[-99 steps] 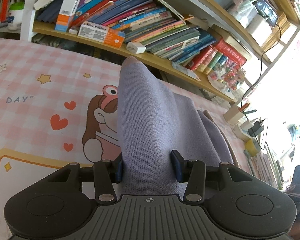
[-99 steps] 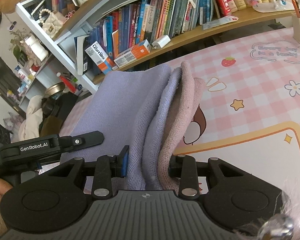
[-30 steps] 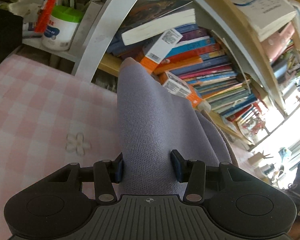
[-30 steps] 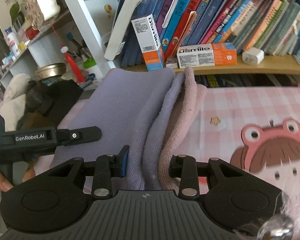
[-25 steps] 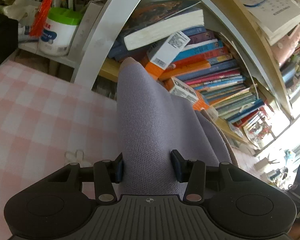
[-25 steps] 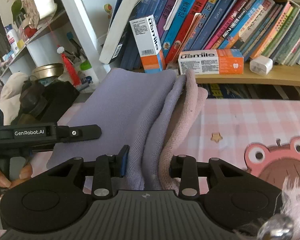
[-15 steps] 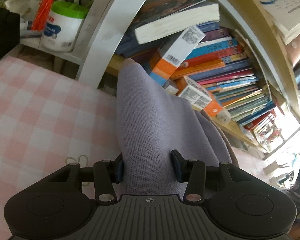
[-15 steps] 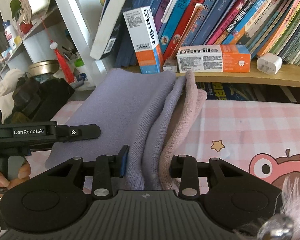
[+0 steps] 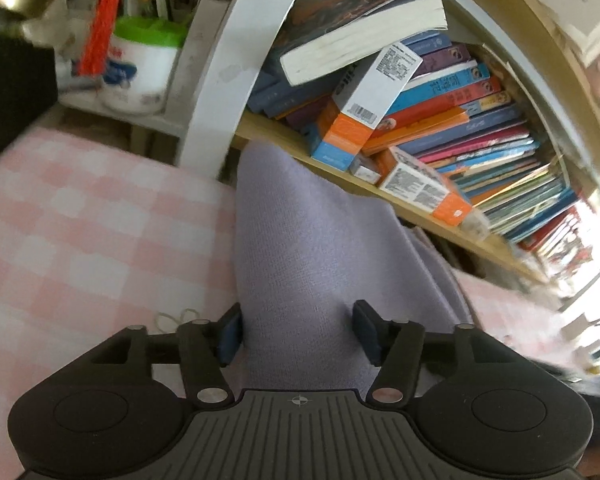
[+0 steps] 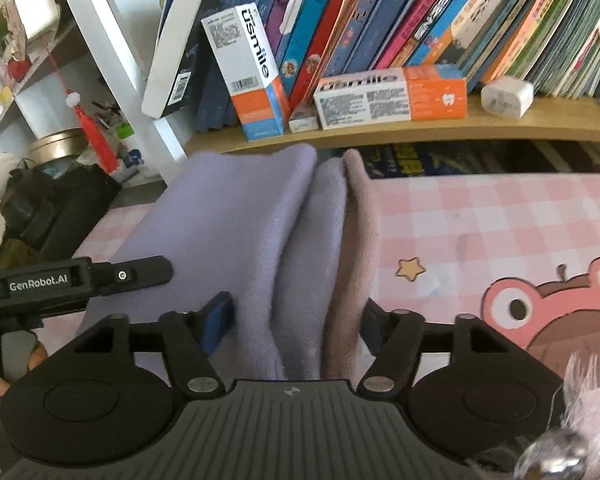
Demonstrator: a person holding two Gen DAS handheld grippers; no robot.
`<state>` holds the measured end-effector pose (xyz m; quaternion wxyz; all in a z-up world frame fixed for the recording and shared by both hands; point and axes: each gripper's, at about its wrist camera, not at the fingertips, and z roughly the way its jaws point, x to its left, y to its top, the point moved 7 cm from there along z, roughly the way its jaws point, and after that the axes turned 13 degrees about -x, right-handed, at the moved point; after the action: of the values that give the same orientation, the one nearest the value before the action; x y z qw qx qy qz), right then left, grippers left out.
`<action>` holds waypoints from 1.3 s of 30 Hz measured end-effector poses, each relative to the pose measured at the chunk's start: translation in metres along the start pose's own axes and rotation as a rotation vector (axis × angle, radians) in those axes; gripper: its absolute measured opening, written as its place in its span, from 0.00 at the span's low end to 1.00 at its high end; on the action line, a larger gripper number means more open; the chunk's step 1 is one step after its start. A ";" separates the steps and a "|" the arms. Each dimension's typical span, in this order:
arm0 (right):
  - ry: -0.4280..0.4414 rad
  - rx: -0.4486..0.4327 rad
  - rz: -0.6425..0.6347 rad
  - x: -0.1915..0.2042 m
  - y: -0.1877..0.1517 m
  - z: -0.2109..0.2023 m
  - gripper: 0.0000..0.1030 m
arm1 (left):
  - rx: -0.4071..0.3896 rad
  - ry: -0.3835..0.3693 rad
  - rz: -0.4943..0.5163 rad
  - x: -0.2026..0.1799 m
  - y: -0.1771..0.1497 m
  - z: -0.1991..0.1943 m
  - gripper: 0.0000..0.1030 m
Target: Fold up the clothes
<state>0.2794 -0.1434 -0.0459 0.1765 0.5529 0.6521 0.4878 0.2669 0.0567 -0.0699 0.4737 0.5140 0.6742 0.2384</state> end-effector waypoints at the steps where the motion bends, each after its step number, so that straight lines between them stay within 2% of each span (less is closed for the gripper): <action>1: -0.008 -0.006 -0.004 0.000 0.001 -0.003 0.70 | -0.014 0.009 0.029 -0.002 0.001 -0.003 0.65; 7: -0.061 -0.064 -0.025 0.001 0.011 -0.026 0.84 | -0.068 0.070 0.174 -0.019 0.007 -0.023 0.81; 9: -0.074 -0.074 -0.032 0.003 0.012 -0.034 0.93 | -0.091 0.095 0.207 -0.025 0.007 -0.030 0.87; 13: -0.102 -0.097 -0.069 0.008 0.008 -0.050 1.00 | -0.107 0.139 0.255 -0.035 0.001 -0.045 0.94; 26: -0.249 -0.119 -0.124 0.015 -0.025 -0.099 1.00 | -0.115 0.189 0.255 -0.043 -0.029 -0.099 0.96; 39: -0.295 -0.102 -0.101 0.018 -0.055 -0.134 1.00 | -0.092 0.171 0.238 -0.047 -0.051 -0.127 0.96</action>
<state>0.1402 -0.1818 -0.0240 0.3225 0.5754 0.6204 0.4244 0.1316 0.0161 -0.0372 0.4062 0.5459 0.6347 0.3662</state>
